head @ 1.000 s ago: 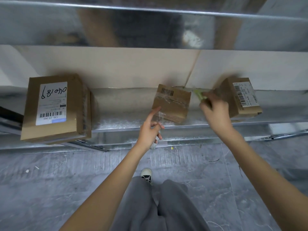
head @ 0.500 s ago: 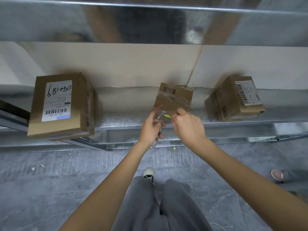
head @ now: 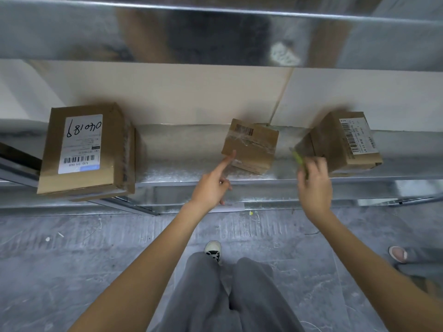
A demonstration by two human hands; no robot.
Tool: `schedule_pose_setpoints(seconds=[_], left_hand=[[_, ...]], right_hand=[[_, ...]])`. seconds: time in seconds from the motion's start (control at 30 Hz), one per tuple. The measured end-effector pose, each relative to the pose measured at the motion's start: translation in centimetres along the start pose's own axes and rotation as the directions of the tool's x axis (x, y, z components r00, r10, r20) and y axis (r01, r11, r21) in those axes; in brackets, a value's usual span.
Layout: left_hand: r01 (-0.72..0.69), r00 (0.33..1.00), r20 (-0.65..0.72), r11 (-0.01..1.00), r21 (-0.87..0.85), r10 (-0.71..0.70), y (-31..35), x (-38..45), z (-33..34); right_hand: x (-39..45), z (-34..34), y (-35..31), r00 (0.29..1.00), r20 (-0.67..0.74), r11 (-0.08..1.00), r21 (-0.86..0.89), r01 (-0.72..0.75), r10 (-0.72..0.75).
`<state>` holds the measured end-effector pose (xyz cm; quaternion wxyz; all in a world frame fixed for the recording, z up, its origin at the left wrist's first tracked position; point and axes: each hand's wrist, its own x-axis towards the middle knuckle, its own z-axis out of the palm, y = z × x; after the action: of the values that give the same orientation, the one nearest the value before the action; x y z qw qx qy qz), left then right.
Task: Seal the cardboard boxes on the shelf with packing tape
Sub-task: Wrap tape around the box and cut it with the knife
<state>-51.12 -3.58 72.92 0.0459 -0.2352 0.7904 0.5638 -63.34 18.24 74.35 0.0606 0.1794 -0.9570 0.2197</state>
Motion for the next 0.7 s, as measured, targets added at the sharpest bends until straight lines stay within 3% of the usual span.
schedule_pose_setpoints(seconds=[0.07,0.13,0.23,0.37,0.5,0.57,0.6,0.7], left_hand=[[-0.006,1.000,0.014,1.000,0.008,0.005,-0.3,-0.3,0.3],[0.006,1.000,0.013,1.000,-0.023,-0.005,-0.3,-0.2,0.7],[0.012,1.000,0.023,1.000,-0.013,-0.012,0.2,-0.1,0.9],[0.013,1.000,0.013,1.000,0.014,-0.013,0.1,-0.8,0.3],[0.005,0.983,-0.182,1.000,-0.013,-0.007,-0.3,-1.7,-1.6],[-0.011,0.954,-0.297,0.994,0.107,0.042,-1.0,-1.6,-3.2],[-0.013,0.942,-0.329,0.984,0.176,0.071,-1.4,-1.3,-3.9],[-0.063,0.919,-0.369,0.977,0.205,0.137,-1.1,0.1,-5.8]], right_hand=[[1.6,1.8,0.7,0.966,0.104,0.972,-0.007,-0.236,0.236],[3.1,3.5,0.5,0.944,0.216,0.967,-0.023,-0.252,0.251],[4.8,5.4,-0.2,0.933,0.308,0.980,0.002,-0.199,0.188],[6.7,5.5,-0.2,0.956,0.269,0.983,-0.163,-0.078,0.121],[7.5,2.4,-1.1,0.983,0.180,0.954,0.285,-0.091,0.039],[7.5,0.1,-2.4,0.939,0.345,0.897,0.419,-0.143,-0.012],[7.4,-0.5,-3.0,0.887,0.458,0.903,0.405,-0.143,-0.065],[7.0,-0.8,-4.4,0.782,0.593,0.975,0.205,0.082,-0.191]])
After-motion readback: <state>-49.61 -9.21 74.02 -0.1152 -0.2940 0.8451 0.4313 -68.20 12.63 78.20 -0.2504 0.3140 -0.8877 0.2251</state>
